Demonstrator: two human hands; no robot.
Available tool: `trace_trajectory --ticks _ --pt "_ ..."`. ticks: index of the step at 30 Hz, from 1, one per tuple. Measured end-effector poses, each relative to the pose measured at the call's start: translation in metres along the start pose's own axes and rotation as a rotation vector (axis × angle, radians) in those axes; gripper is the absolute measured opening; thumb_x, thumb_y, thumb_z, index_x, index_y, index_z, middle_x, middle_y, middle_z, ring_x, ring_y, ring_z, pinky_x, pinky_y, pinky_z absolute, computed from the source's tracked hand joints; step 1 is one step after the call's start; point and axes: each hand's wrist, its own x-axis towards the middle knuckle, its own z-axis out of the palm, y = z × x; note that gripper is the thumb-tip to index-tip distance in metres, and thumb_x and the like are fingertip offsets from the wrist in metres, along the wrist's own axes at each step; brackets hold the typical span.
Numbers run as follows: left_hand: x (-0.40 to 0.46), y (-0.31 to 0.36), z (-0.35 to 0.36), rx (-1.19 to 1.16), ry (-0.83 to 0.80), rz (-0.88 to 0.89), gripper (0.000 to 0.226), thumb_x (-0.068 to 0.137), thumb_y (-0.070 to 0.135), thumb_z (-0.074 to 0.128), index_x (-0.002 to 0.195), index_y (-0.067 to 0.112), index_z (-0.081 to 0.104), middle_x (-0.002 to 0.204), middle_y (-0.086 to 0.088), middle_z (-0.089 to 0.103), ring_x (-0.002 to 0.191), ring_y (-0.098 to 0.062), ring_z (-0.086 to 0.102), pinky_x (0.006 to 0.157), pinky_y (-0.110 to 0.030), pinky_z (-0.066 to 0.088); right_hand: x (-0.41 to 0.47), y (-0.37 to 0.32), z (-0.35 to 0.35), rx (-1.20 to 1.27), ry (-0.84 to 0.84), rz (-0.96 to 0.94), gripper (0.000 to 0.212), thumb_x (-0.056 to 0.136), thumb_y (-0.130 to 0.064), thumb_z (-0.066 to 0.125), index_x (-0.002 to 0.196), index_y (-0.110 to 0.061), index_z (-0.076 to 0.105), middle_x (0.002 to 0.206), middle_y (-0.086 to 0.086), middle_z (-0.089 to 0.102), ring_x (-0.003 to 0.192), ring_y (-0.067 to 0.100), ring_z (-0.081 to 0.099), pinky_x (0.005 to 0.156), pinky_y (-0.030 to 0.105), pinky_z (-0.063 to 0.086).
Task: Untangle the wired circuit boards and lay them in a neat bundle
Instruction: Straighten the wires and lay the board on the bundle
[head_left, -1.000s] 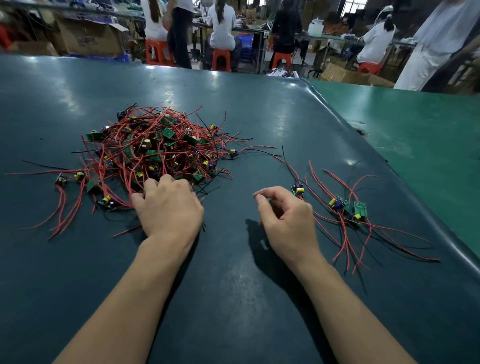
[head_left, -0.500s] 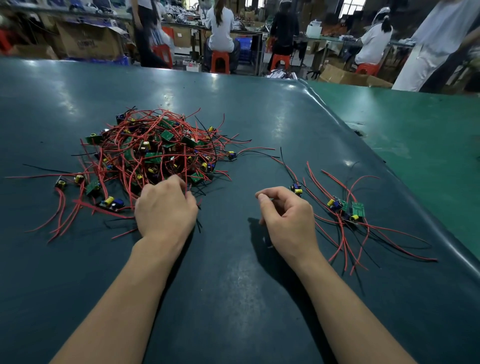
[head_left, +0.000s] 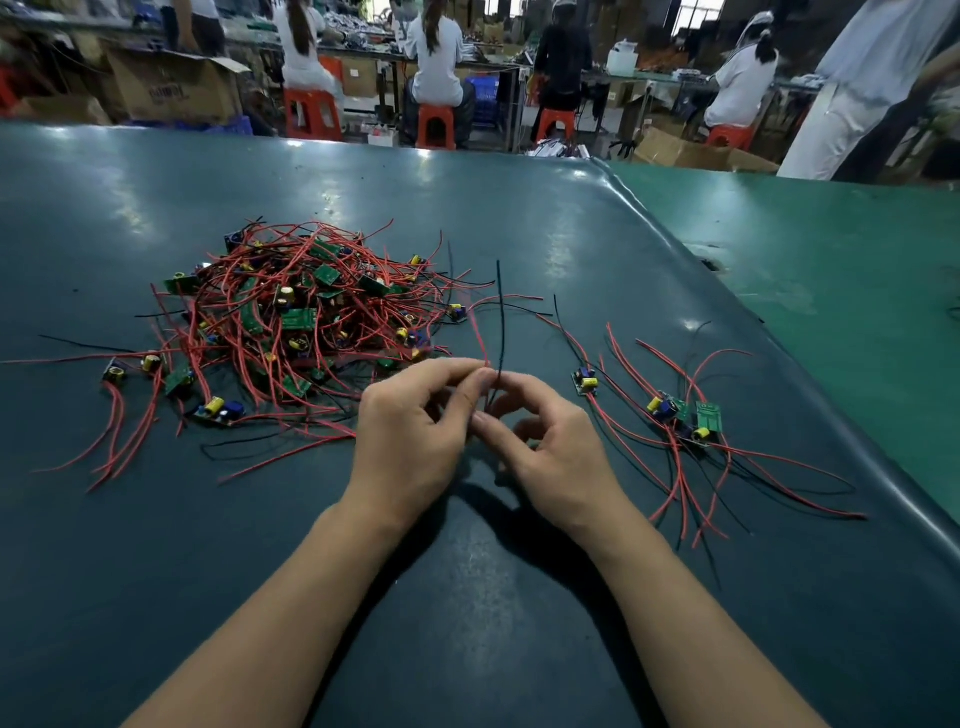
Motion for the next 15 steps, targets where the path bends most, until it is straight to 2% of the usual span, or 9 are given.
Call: trace_trajectory --ticks 3,5,8,12,14,15 --pt "0.0 -0.001 0.004 -0.084 0.011 0.013 0.012 0.092 0.018 0.063 0.095 0.013 0.074 0.084 0.005 0.072 0.077 -0.01 0.068 0.072 -0.034 0.055 0.003 -0.003 -0.004 0.15 0.125 0.052 0.017 0.088 -0.004 0.069 0.083 -0.021 0.067 0.071 -0.007 0.07 0.057 0.005 0.062 0.054 0.018 0.05" --pt "0.0 0.0 0.004 0.014 0.039 0.135 0.01 0.091 0.013 0.065 0.093 0.007 0.073 0.087 0.0 0.069 0.082 -0.017 0.064 0.073 -0.032 0.052 0.005 -0.005 -0.006 0.246 0.199 0.092 0.016 0.09 0.001 0.065 0.082 -0.013 0.066 0.07 0.0 0.07 0.057 0.011 0.063 0.052 0.021 0.051" --pt "-0.002 0.005 -0.001 0.114 0.087 0.291 0.016 0.089 0.012 0.066 0.075 0.006 0.068 0.072 0.003 0.06 0.065 -0.017 0.052 0.064 -0.028 0.044 0.008 -0.006 -0.005 0.495 0.312 0.21 0.011 0.093 0.001 0.06 0.086 -0.007 0.063 0.07 0.006 0.07 0.051 0.014 0.063 0.045 0.021 0.05" --pt "-0.008 0.004 -0.002 0.151 -0.04 0.451 0.046 0.091 0.027 0.062 0.048 0.011 0.056 0.044 0.0 0.045 0.041 -0.016 0.041 0.045 -0.025 0.034 0.013 -0.006 -0.012 0.804 0.516 0.301 0.01 0.095 0.001 0.056 0.088 -0.005 0.061 0.068 0.005 0.072 0.052 0.014 0.067 0.049 0.019 0.053" --pt "-0.01 0.0 0.002 0.214 -0.165 0.33 0.049 0.091 0.04 0.059 0.051 0.011 0.061 0.041 -0.001 0.047 0.039 -0.022 0.046 0.043 -0.026 0.037 0.015 -0.007 -0.018 0.968 0.535 0.328 0.01 0.097 0.0 0.053 0.09 -0.003 0.059 0.069 0.007 0.073 0.057 0.019 0.071 0.05 0.019 0.054" --pt "-0.009 -0.002 0.005 0.264 -0.223 0.2 0.044 0.09 0.049 0.057 0.066 0.014 0.071 0.048 0.0 0.057 0.045 -0.024 0.054 0.049 -0.028 0.045 0.014 -0.008 -0.018 1.013 0.509 0.35 0.011 0.098 -0.002 0.05 0.091 -0.003 0.059 0.069 0.009 0.073 0.058 0.02 0.071 0.049 0.02 0.054"
